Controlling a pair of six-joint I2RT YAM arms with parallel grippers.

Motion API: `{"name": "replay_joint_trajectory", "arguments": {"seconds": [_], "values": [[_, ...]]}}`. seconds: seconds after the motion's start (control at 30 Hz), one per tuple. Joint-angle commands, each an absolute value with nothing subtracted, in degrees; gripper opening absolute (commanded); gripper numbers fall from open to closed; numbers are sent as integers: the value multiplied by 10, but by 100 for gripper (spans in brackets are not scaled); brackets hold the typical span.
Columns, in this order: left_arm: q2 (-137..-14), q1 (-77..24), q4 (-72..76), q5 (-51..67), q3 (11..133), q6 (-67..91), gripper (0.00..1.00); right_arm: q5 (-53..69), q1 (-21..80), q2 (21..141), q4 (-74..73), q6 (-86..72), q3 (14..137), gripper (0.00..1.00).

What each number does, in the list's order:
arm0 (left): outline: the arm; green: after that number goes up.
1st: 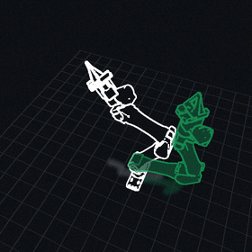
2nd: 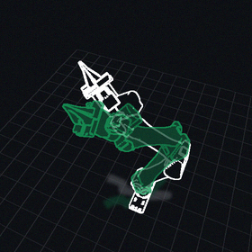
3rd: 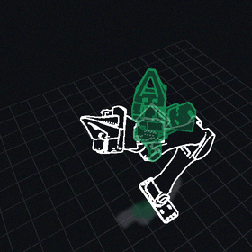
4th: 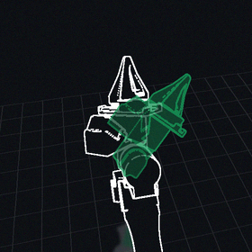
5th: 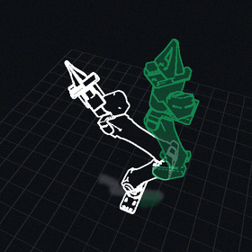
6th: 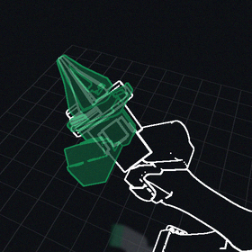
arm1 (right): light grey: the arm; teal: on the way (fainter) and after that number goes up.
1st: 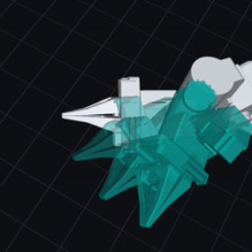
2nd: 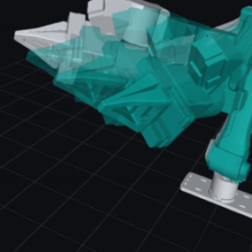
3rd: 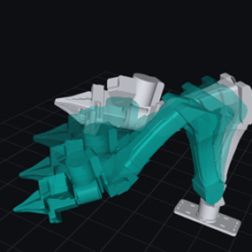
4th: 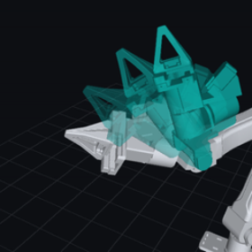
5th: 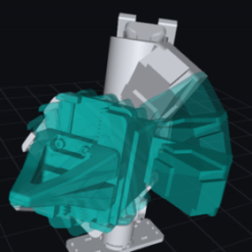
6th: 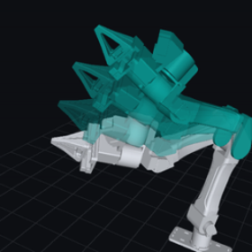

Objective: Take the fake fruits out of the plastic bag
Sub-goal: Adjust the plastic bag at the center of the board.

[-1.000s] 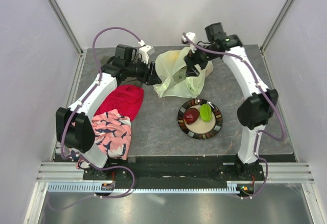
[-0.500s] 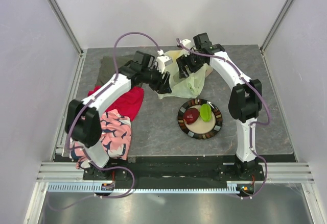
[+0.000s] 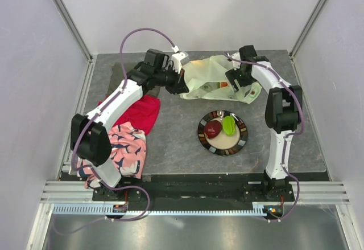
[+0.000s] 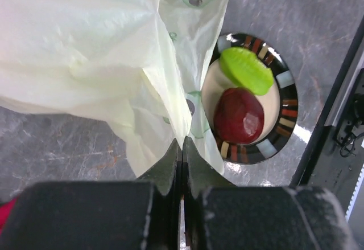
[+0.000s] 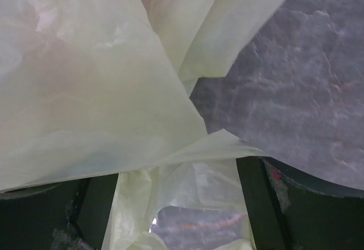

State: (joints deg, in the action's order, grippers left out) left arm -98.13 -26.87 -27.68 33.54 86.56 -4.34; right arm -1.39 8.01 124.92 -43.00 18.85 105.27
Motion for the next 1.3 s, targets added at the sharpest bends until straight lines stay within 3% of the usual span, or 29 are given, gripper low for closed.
{"name": "replay_joint_trajectory", "arguments": {"seconds": [0.0, 0.13, 0.33, 0.53, 0.83, 0.97, 1.27], "values": [[-936, -269, -253, 359, 880, -41, 2, -52, 97, 1132, -417, 232, 1035, 89], [-950, -270, -251, 371, 901, -31, 2, 73, 124, 1072, -428, 289, 1030, 89], [-969, -270, -250, 383, 923, -23, 2, 142, 181, 1020, -421, 328, 996, 88], [-968, -270, -249, 381, 921, -24, 2, 197, 187, 1078, -438, 289, 1026, 68], [-950, -270, -253, 378, 898, -35, 1, 157, 169, 1239, -427, 159, 1148, 55], [-941, -270, -254, 375, 882, -41, 2, 91, 163, 1295, -413, 122, 1197, 55], [-934, -270, -258, 368, 869, -49, 2, -19, 162, 1305, -403, 105, 1161, 59]]}}
